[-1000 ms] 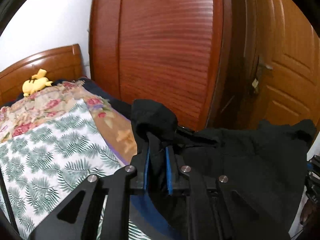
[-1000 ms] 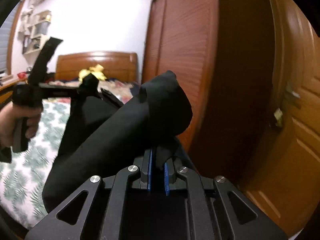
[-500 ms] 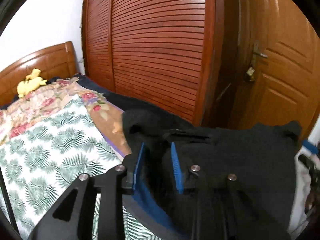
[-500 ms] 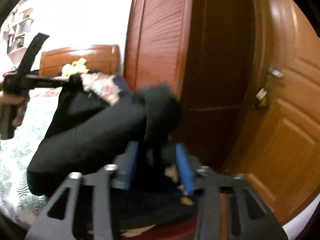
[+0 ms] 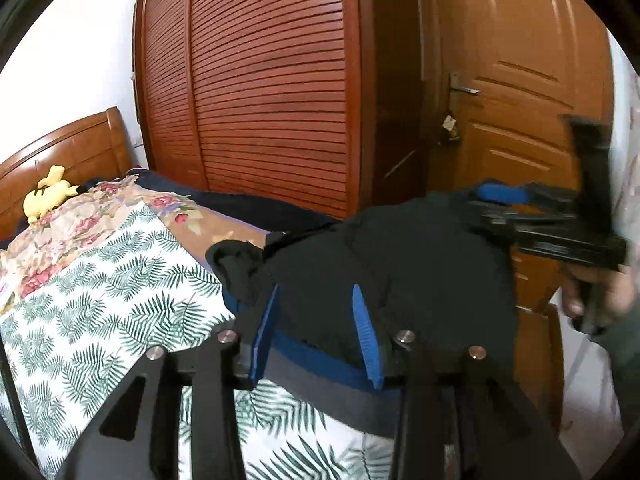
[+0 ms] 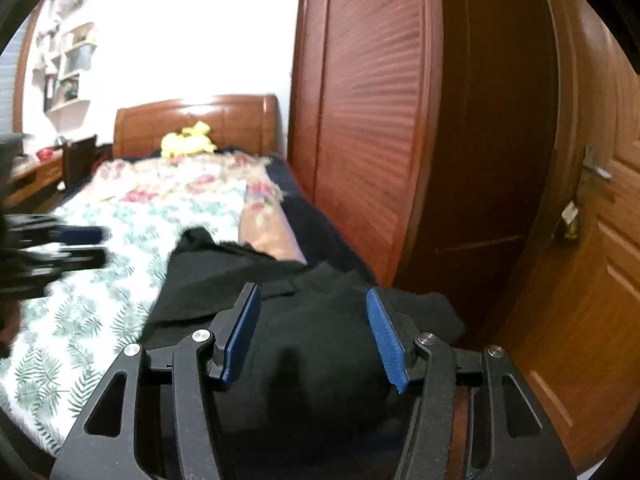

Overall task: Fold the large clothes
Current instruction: 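Lower the coat onto the folded clothes stack and open both grippers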

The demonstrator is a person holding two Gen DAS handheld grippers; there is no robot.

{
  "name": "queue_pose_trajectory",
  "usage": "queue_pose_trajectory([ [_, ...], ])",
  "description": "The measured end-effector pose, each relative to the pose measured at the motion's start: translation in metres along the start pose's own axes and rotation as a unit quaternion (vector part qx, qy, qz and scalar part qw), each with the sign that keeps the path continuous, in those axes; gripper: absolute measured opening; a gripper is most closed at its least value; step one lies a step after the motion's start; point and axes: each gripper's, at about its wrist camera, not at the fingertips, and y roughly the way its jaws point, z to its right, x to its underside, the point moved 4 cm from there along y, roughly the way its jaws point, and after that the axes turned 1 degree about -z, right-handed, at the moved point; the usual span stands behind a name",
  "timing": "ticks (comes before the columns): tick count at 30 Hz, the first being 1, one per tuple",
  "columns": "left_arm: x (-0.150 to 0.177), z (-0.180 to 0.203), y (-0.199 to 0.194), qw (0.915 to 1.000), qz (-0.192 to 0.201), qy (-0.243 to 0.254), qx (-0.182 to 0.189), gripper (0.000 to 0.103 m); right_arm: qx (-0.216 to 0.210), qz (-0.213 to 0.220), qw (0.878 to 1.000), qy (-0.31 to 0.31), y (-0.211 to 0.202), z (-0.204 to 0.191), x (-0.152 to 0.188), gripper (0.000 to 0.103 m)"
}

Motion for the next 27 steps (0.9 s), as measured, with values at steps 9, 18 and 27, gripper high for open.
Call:
queue_pose_trajectory([
  [9,0.024,-0.003,-0.040,0.9998,-0.003,-0.021,0.005,0.037,0.020,-0.109,0.993,0.032,0.052,0.017,0.055,0.057],
  [18,0.048,-0.023,-0.097,0.9992,0.002,-0.029,-0.027,0.037,0.080,-0.081,0.993,0.026,0.018,0.000,0.042,0.057],
  [27,0.087,-0.044,-0.169,0.9965,0.005,-0.045,-0.070,0.037,0.030,-0.017,0.999,0.009,-0.037,-0.082,0.022,0.073],
])
